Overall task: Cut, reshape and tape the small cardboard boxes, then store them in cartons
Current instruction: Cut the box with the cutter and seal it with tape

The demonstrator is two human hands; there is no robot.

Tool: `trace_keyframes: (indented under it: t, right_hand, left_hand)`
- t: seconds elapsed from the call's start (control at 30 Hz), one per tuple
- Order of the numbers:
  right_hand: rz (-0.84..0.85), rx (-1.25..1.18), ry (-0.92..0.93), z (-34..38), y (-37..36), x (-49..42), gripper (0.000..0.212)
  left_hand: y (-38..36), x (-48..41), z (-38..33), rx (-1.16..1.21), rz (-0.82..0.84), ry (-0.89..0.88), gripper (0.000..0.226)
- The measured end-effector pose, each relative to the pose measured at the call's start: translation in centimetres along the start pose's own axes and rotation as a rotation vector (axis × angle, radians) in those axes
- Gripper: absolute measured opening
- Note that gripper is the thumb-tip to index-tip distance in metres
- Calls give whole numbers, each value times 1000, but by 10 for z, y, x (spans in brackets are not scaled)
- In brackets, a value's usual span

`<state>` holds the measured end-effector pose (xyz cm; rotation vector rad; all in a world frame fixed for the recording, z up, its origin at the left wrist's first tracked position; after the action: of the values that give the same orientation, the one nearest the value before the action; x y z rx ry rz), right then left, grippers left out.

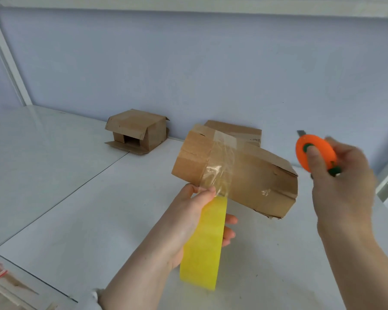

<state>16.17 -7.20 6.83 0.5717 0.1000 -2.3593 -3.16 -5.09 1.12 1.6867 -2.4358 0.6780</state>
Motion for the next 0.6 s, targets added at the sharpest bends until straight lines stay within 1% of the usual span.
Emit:
trace_keyframes:
  t: [0.03, 0.07, 0.1, 0.17, 0.23, 0.33, 0.47, 0.6]
  right_hand:
    - [-4, 6, 141, 11, 1, 7, 14]
    - [54, 4, 257, 19, -2, 16, 17]
    - [157, 6, 348, 24, -9, 25, 21]
    - [359, 74, 475, 24, -27, 39, 24]
    - [459, 171, 592, 17, -40, 48, 26]
    - [506, 254, 701, 9, -47, 50, 23]
    - [521, 244, 775, 11, -48, 45, 22]
    - [527, 256, 854, 13, -51, 45, 26]
  left_hand:
    - [-1, 0, 0, 6, -1, 0, 17]
    - [-1, -1, 0, 5, 0, -1, 17]
    - [-2, -1, 0, -1, -1, -2, 17]
    - [-4, -2, 1, -13, -8, -9, 20]
    - [-6, -2, 2, -13, -27, -14, 23]
    - [-5, -2, 2, 2, -55, -22, 26]
    - [-4, -3, 3, 16, -57, -37, 25]
    - [-4, -1, 5, 28, -53, -46, 24]
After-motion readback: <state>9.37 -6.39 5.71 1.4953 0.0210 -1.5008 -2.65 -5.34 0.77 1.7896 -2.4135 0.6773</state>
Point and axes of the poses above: each hand's wrist, its own x-axis away from the middle knuckle, its own y-axis out of the back of the hand, z = x × y, the point moved 4 cm from there along -x, towards the middle knuckle, and after that the axes turned 2 degrees about y, right-handed, at the moved point
